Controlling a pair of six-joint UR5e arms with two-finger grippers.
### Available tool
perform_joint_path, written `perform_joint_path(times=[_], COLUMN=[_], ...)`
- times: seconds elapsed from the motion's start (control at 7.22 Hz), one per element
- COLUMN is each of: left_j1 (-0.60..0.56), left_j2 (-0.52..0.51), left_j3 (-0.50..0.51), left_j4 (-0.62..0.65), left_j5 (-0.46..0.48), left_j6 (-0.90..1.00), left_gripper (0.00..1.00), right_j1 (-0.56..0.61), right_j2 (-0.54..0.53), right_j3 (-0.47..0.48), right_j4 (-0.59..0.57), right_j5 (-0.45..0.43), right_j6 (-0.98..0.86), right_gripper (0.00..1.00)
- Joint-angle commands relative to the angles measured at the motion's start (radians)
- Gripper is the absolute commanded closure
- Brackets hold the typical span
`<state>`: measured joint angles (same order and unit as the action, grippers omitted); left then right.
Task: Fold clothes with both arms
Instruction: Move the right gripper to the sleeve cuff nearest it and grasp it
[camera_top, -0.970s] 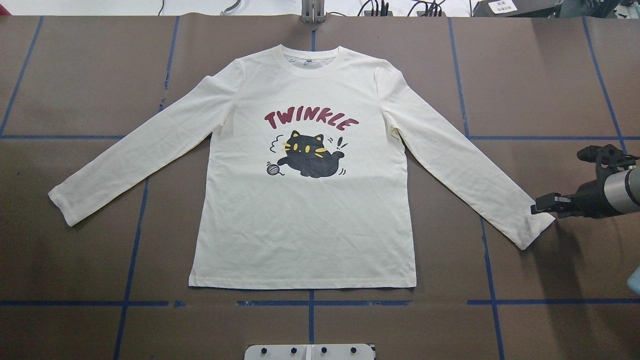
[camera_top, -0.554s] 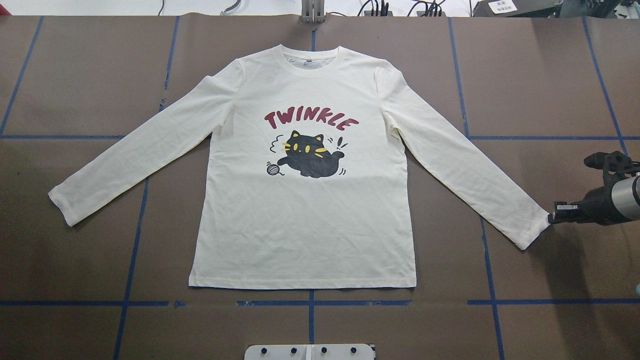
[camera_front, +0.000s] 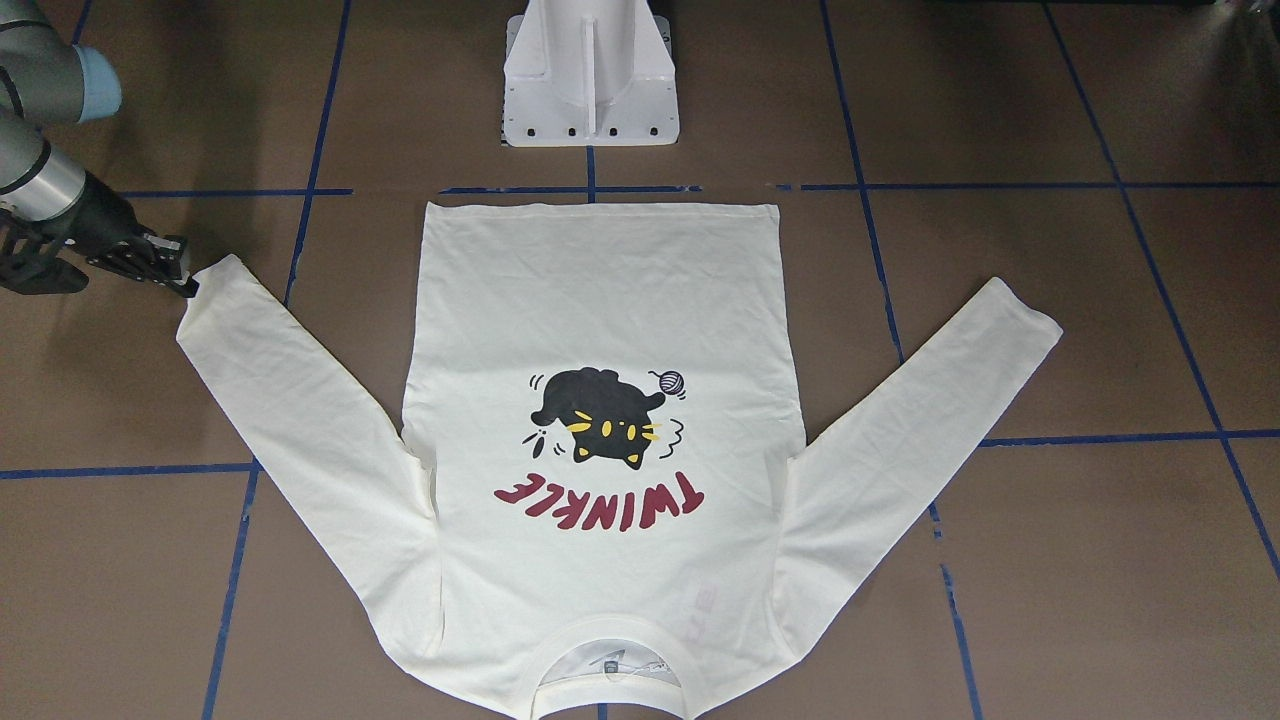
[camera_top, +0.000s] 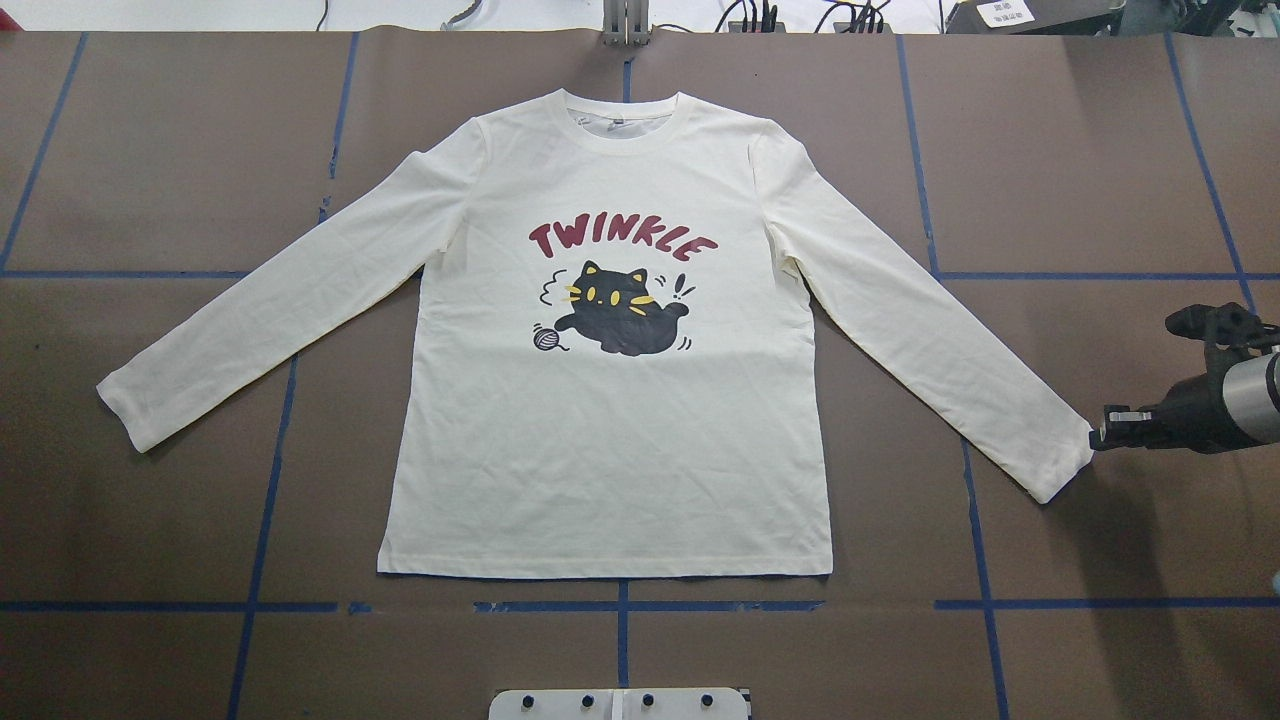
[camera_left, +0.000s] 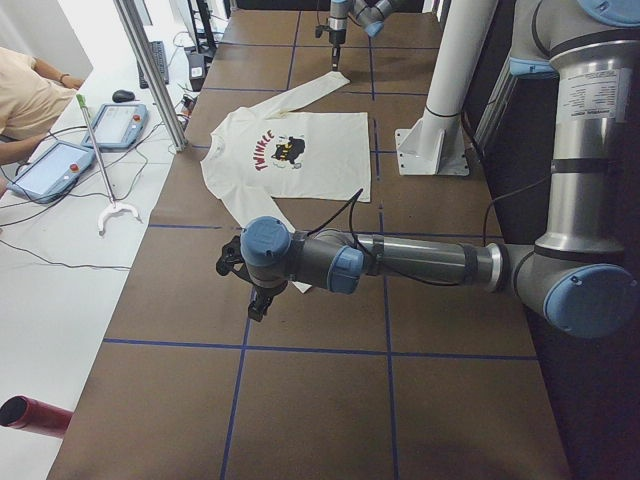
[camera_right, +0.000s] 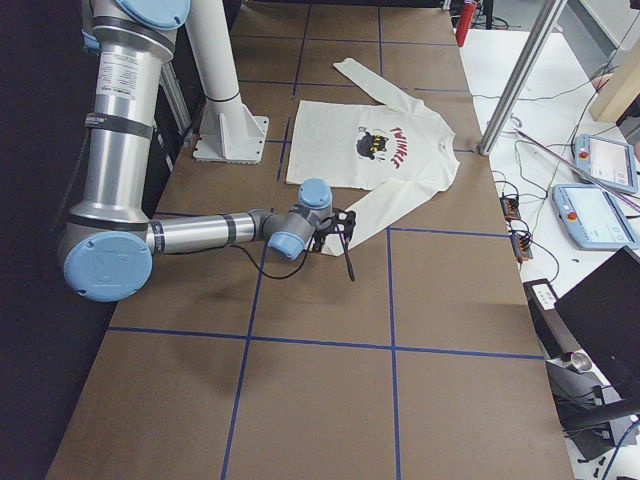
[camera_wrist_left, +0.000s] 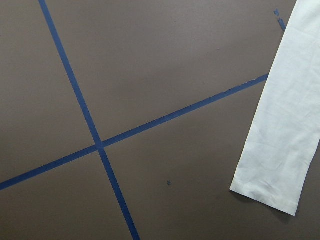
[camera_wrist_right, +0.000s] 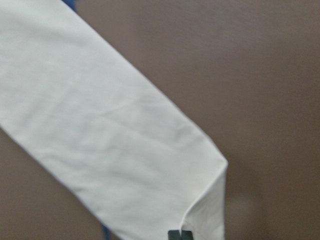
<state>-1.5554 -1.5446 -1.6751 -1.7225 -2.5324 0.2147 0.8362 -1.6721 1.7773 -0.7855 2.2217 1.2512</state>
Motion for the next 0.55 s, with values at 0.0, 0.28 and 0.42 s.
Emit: perform_joint_path(times=[0.0, 0.28, 0.42], left_j1=[0.0, 0.0, 0.0], left_j2=[-0.006, -0.006, -0.008], left_j3=[-0.003, 0.0, 0.006], left_j4=[-0.032, -0.086, -0.086], left_j5=[0.001, 0.003, 0.001], left_j6=[-0.001, -0.011, -0.008], left_gripper=[0.0, 0.0, 0.0], right_j1=[0.043, 0.046, 0.032], right_j2=[0.343, 0.765, 0.937], right_j3=[0.008, -0.027, -0.141], right_j4=[-0.244, -0.635, -0.644], right_j5=[0.038, -0.066, -0.103], right_j6=[0.187, 0.194, 0.192], right_gripper=[1.0, 1.0, 1.0])
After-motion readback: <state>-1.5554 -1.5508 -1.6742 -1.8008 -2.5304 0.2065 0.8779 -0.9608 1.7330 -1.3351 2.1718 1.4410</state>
